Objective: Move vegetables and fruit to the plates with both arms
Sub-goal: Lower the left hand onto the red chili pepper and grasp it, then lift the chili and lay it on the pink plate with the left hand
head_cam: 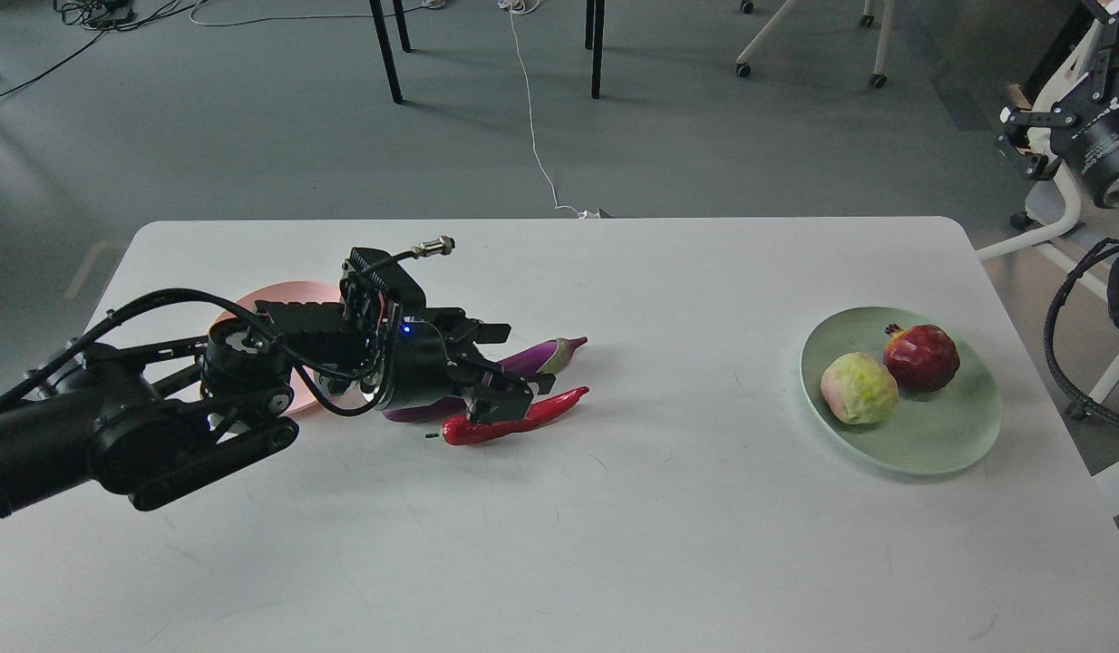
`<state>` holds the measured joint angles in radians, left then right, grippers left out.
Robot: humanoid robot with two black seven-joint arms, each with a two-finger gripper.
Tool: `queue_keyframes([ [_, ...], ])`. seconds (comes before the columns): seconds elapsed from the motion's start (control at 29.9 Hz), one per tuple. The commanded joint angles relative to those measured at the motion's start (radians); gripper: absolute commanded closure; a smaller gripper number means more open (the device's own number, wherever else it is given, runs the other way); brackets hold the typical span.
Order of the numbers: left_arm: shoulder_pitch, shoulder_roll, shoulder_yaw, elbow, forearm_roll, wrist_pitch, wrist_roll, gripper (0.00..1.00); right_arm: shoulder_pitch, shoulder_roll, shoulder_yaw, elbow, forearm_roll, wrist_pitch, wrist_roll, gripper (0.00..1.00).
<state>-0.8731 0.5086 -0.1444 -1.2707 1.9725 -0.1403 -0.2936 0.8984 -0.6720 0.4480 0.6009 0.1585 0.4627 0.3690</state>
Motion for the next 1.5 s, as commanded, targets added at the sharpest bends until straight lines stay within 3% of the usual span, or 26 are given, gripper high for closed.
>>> queue_keyframes([
  [0.0, 0.017, -0.034, 0.058, 0.049, 0.152, 0.054, -0.001, 0.17, -0.064, 0.002, 0.012, 0.007, 0.035, 0.01, 0.005, 0.01],
  [0.23, 0.06, -0.114, 0.072, 0.172, 0.209, 0.09, -0.002, 0.26, -0.216, 0.002, 0.144, 0.011, 0.039, 0.026, 0.019, 0.01],
  [0.37, 0.068, -0.11, 0.077, 0.191, 0.209, 0.088, -0.024, 0.5, -0.24, 0.0, 0.159, 0.01, 0.038, 0.026, 0.019, 0.01],
  [0.63, 0.085, -0.088, 0.06, 0.195, 0.209, 0.093, -0.033, 0.81, -0.24, -0.005, 0.162, 0.011, 0.038, 0.026, 0.019, 0.01],
  [0.84, 0.085, -0.015, 0.042, 0.156, 0.165, 0.143, -0.041, 0.86, -0.239, -0.004, 0.164, 0.013, 0.038, 0.026, 0.019, 0.01],
  [1.0, 0.077, 0.115, -0.047, 0.019, 0.06, 0.156, -0.058, 0.85, -0.239, -0.012, 0.173, 0.011, 0.038, 0.026, 0.018, 0.01],
  [1.1, 0.068, 0.203, -0.084, -0.001, -0.013, 0.156, -0.058, 0.84, -0.237, -0.015, 0.173, 0.011, 0.038, 0.026, 0.018, 0.01],
  [1.24, 0.054, 0.26, -0.075, 0.075, -0.084, 0.154, -0.058, 0.83, -0.237, -0.014, 0.173, 0.013, 0.036, 0.026, 0.018, 0.01],
  [1.47, 0.106, 0.249, -0.063, 0.301, -0.113, 0.157, -0.055, 0.8, -0.225, -0.014, 0.172, 0.013, 0.036, 0.026, 0.016, 0.01],
])
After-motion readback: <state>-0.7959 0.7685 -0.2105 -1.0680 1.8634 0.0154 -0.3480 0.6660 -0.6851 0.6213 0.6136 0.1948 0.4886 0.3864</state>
